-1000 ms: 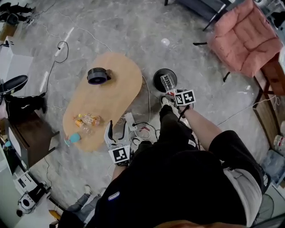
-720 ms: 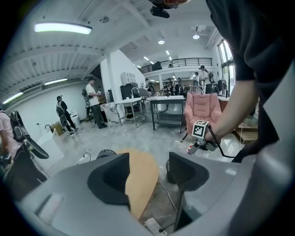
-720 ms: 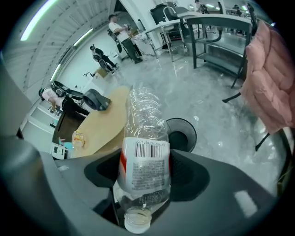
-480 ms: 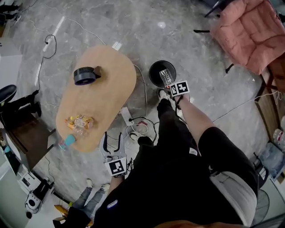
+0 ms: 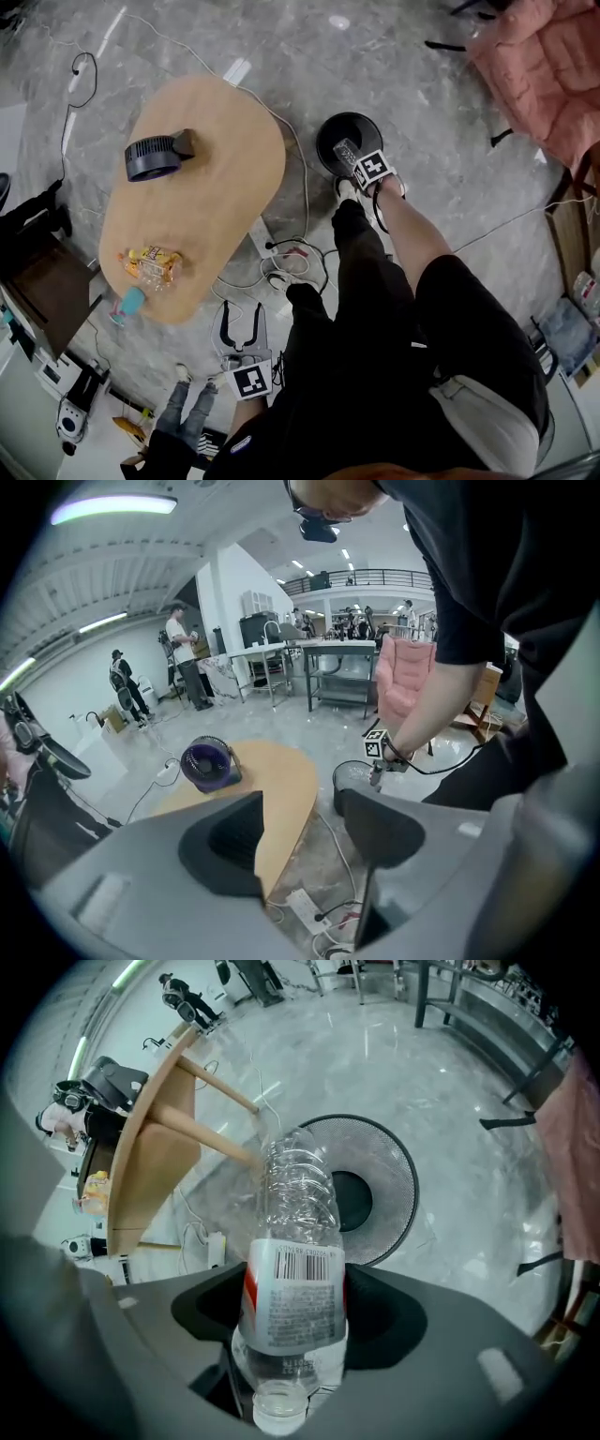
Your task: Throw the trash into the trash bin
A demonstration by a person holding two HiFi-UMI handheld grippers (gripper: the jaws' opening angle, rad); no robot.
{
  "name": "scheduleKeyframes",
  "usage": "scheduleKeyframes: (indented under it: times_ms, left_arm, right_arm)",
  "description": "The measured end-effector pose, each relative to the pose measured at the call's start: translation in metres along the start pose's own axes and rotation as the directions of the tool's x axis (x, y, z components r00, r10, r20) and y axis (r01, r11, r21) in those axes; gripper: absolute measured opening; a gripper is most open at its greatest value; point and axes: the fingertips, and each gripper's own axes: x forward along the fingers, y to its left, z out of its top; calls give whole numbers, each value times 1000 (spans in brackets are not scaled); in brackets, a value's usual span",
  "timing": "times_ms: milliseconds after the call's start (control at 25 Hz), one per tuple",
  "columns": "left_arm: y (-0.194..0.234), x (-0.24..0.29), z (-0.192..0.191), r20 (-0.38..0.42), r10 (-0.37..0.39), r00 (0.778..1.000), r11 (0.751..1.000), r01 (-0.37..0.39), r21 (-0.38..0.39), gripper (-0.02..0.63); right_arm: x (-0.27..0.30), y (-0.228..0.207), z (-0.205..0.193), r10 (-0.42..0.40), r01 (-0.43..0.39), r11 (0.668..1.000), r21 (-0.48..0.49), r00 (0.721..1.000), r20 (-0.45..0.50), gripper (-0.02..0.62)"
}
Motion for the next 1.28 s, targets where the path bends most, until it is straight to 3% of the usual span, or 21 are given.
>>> scheduleKeyframes:
  times_ms: [120,200,320,400,680,960,1280]
  left_arm:
    - [-2,7,-13,-43,3,999,999,-5,-41,271]
    - [-2,14,-22,-66,0,998,999,-2,-41,271]
    - [-9,26,-37,-97,-11,995,998,5,-61,271]
    - [-15,30,-52,-142,-34,989,997,24,-67,271]
    - [-16,51,-71,-164,-52,985,996,40,-79,271]
    - [-25,60,-84,-194,-66,979,992,43,-120,271]
    - [-29,72,-109,-203,-80,976,987,49,-151,271]
  right_arm:
    - [24,-8,5,-17,16,999,-28,998,-53,333]
    - [45,-14,6,-54,41,992,-119,993,-109,333]
    - [70,-30,20,-132,85,954,-286,980,-149,333]
    - [85,-39,26,-154,96,945,-313,974,-168,333]
    - [112,-44,55,-68,34,984,-174,980,-188,328]
    - [141,-56,63,-57,33,995,-99,967,-248,328]
    - [176,-61,76,-84,53,992,-117,959,-272,334]
